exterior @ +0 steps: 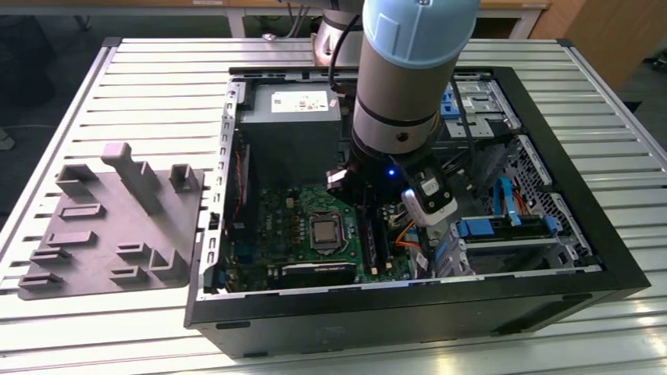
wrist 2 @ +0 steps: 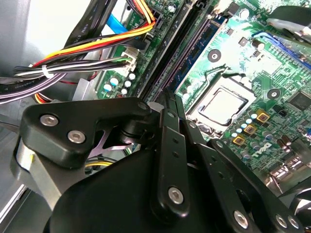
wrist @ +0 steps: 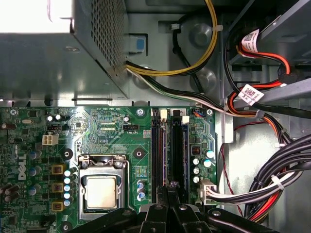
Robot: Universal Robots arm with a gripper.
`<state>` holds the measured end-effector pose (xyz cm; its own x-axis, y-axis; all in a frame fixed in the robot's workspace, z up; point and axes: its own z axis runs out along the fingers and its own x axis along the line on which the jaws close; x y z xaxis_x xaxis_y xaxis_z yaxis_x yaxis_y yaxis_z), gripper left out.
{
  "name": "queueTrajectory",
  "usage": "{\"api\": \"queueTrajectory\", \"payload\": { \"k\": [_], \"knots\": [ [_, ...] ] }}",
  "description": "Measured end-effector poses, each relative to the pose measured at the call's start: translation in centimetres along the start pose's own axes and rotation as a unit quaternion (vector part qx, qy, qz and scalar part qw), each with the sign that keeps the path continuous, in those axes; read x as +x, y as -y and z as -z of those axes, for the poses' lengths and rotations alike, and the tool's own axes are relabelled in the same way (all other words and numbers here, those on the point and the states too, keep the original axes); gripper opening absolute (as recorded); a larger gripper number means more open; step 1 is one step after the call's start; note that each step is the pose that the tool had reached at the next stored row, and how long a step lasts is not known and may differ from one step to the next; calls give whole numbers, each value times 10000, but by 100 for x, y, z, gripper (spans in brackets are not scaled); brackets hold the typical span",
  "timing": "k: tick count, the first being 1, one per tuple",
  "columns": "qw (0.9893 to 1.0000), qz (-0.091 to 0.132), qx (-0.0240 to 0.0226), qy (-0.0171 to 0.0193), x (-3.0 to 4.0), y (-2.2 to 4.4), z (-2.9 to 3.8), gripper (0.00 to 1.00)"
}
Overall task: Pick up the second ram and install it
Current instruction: 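Insert the second ram into the second slot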
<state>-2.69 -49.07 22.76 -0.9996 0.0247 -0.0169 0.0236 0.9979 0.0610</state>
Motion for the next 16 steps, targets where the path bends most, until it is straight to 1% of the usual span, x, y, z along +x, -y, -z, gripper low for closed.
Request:
{"api": "queueTrajectory", "payload": {
  "k": [16],
  "knots": [
    [10000, 53, -1, -3, 2, 1, -9, 11]
  ]
}}
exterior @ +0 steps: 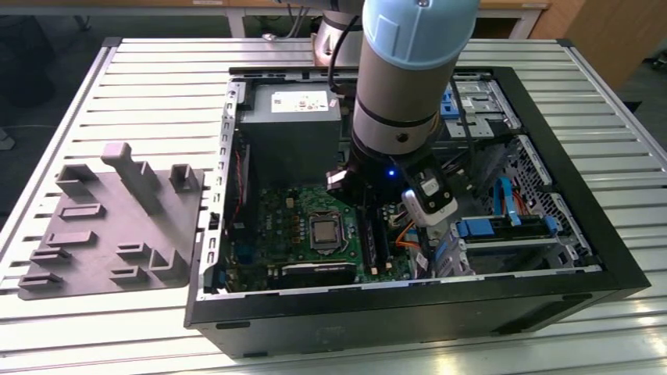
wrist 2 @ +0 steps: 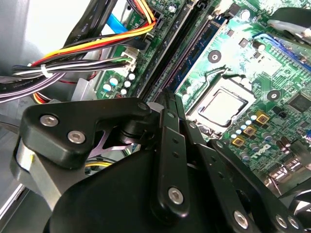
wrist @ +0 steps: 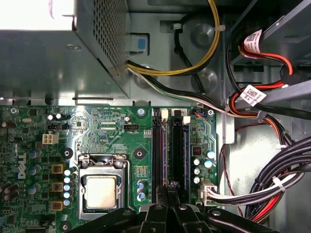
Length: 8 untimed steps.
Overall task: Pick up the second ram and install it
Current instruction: 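Insert the second ram into the second slot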
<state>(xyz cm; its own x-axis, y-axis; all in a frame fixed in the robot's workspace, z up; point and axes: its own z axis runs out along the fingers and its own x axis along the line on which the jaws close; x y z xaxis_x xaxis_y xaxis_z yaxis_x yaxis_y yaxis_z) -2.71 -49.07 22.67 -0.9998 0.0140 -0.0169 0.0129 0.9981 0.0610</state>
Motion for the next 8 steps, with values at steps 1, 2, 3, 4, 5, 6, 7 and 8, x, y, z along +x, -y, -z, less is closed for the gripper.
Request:
{"api": "queueTrajectory", "payload": {
  "k": [1, 2, 3, 4, 5, 6, 7, 8],
  "knots": [
    [10000, 1, -1, 0, 0, 0, -2, 11],
    [10000, 1, 0, 0, 0, 0, -3, 11],
    [10000, 1, 0, 0, 1, 0, -5, 11],
    [10000, 1, 0, 0, 1, 0, -8, 11],
    [10000, 1, -1, 0, 1, 1, -10, 11],
    [10000, 1, 0, 0, 1, 1, -10, 11],
    [10000, 1, 0, 0, 1, 1, -10, 11],
    [10000, 1, 0, 0, 1, 1, -10, 11]
  ]
}}
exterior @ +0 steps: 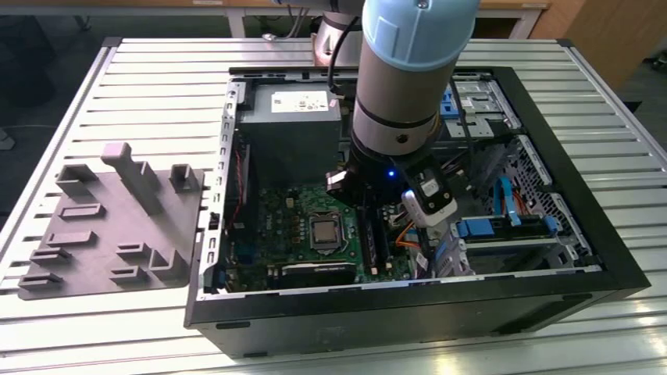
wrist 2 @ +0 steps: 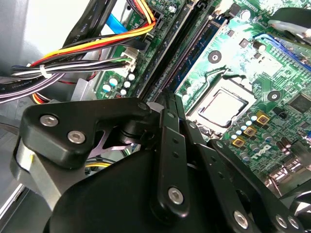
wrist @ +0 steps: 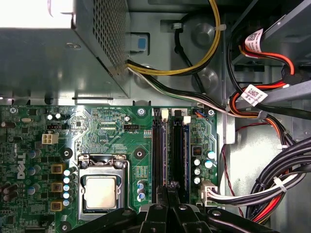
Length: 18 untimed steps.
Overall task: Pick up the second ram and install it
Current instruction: 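Insert the second ram into the second slot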
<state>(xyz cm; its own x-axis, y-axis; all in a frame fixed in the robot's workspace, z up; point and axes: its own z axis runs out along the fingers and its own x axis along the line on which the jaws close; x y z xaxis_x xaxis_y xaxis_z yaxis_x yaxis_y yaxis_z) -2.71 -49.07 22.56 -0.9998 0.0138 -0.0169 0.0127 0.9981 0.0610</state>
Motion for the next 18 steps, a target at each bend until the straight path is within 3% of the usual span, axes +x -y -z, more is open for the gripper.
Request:
{"api": "queueTrajectory", "payload": {
  "k": [18],
  "knots": [
    [10000, 0, 0, 0, 0, 1, -10, 11]
  ]
}}
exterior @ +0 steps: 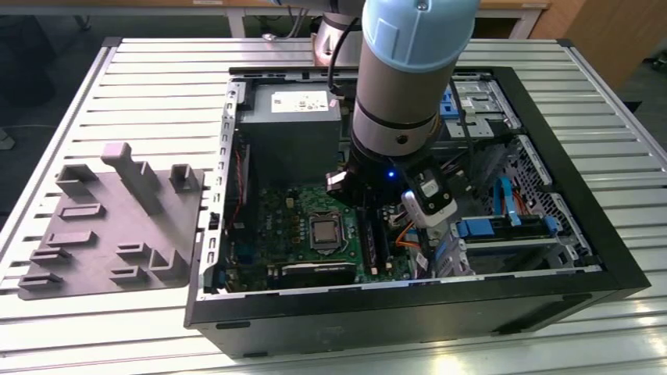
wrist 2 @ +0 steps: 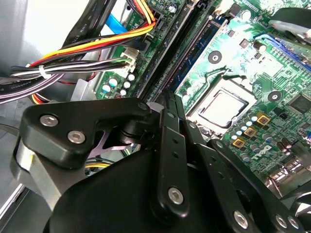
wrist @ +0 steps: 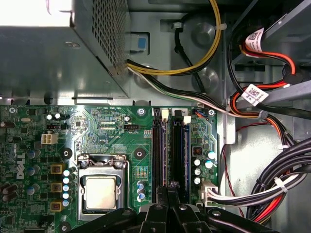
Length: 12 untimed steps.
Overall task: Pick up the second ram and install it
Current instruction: 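Insert the second ram into the second slot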
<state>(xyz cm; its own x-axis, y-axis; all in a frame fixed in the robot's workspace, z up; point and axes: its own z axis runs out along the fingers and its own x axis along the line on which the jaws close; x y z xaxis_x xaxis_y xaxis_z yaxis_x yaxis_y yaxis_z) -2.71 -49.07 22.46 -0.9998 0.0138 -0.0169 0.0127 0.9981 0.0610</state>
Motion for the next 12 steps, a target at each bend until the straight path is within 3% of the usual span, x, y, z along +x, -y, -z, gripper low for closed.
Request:
{"api": "queueTrajectory", "payload": {
  "k": [12],
  "knots": [
    [10000, 0, -1, 0, 0, 1, -27, 11]
  ]
}}
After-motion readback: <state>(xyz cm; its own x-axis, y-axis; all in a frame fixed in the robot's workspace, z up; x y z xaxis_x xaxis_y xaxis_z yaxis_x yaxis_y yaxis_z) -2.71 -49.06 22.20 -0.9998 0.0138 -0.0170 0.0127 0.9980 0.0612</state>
